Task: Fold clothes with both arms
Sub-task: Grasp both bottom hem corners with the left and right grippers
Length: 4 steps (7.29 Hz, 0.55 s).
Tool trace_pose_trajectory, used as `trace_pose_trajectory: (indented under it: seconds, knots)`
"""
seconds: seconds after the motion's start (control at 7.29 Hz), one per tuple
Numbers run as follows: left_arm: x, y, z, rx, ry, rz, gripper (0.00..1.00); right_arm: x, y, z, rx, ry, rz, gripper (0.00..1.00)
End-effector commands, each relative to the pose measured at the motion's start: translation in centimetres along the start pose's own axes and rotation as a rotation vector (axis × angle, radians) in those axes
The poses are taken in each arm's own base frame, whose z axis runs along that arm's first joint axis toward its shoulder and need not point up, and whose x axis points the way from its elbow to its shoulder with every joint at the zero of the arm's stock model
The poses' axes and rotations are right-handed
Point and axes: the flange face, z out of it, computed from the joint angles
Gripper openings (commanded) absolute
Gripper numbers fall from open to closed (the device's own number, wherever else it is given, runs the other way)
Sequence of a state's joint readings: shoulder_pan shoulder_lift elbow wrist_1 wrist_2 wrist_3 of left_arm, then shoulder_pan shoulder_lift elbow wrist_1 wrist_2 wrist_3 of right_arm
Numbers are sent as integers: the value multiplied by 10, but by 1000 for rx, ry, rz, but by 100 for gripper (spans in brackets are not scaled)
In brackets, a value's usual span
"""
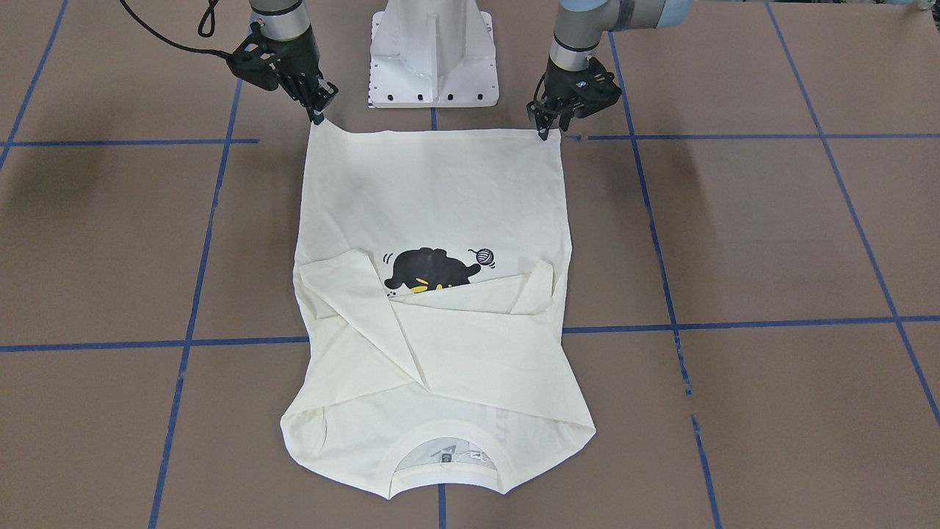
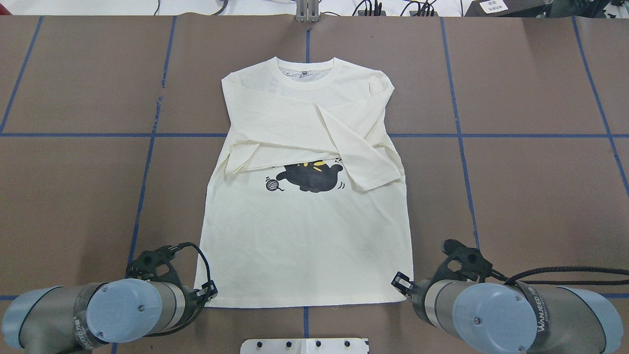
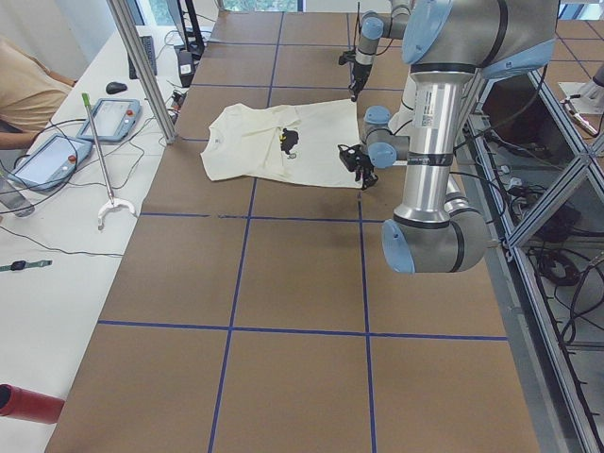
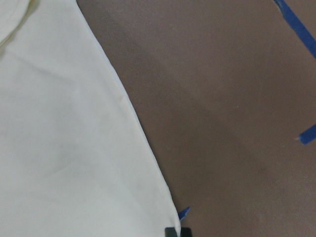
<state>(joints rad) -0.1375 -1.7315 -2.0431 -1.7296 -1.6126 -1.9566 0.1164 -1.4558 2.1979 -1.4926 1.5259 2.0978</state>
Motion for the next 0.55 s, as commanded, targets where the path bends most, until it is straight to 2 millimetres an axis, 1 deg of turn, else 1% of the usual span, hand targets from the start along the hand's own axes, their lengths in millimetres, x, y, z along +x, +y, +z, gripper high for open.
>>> trace_pose_trajectory:
  seconds: [0.0, 0.14, 0.41]
  knots:
    - [-2, 1, 4, 1, -8, 2, 47, 0, 0, 0, 0, 0, 1, 0]
    - [-1, 2, 2, 0, -4, -21, 0, 0, -1, 0, 1, -1, 2, 0]
    - [0, 2, -2, -4, 1, -23, 0, 0, 0, 0, 0, 0, 1, 0]
